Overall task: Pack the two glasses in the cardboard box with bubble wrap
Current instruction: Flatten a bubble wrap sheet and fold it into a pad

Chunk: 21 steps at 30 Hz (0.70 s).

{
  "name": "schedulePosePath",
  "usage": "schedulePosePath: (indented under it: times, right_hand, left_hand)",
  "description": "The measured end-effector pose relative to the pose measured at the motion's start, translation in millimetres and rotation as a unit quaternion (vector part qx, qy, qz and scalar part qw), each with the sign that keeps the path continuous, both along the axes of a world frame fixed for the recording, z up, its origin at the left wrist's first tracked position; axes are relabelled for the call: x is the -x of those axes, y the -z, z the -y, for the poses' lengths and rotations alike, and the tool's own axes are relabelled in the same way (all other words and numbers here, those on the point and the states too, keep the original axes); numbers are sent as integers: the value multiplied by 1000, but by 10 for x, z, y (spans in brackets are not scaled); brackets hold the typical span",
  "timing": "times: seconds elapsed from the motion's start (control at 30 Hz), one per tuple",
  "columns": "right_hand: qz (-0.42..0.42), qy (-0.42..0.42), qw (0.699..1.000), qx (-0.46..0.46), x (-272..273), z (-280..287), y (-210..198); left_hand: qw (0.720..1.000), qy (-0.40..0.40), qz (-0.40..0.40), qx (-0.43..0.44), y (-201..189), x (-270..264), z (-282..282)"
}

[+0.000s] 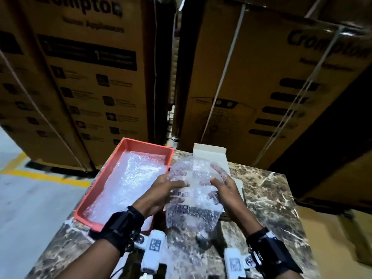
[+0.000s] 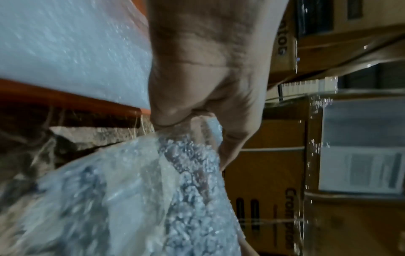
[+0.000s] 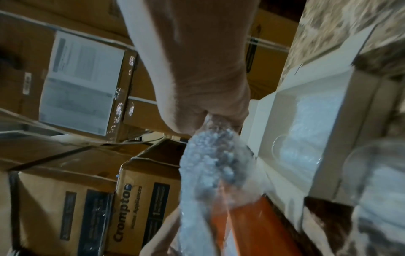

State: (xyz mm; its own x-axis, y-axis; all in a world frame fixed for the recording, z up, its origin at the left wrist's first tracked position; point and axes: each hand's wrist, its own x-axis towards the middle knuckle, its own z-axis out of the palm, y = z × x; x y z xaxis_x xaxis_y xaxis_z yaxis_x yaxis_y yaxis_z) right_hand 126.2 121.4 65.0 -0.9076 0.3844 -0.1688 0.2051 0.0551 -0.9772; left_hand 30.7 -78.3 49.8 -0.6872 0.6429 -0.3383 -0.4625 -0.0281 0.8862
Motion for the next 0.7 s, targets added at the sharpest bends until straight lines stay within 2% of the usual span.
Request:
schedulePosePath:
  times: [0.1, 0.2, 0.33, 0.5, 0.57, 0.7]
  right_hand:
    - [30, 60, 998, 21, -304, -330, 154]
    - [56, 99, 993, -6, -597, -605, 269]
    - [80, 121, 989, -20, -1005, -950, 298]
    - [72, 158, 983, -50, -1445, -1328, 418]
    - [80, 182, 978, -69, -1592, -1449, 492]
    - [170, 217, 955, -106, -1905, -1660, 836]
  left_hand:
    - [999, 14, -43, 27, -16, -227, -301]
    - [996, 33, -63, 47, 47, -436, -590]
    - [990, 92, -95, 52, 333, -668, -1019]
    - [978, 126, -146, 82, 402, -1126, -1498]
    - [978, 128, -138, 90, 455, -1304, -1674]
    - [966, 166, -113, 162, 710, -1575, -1954]
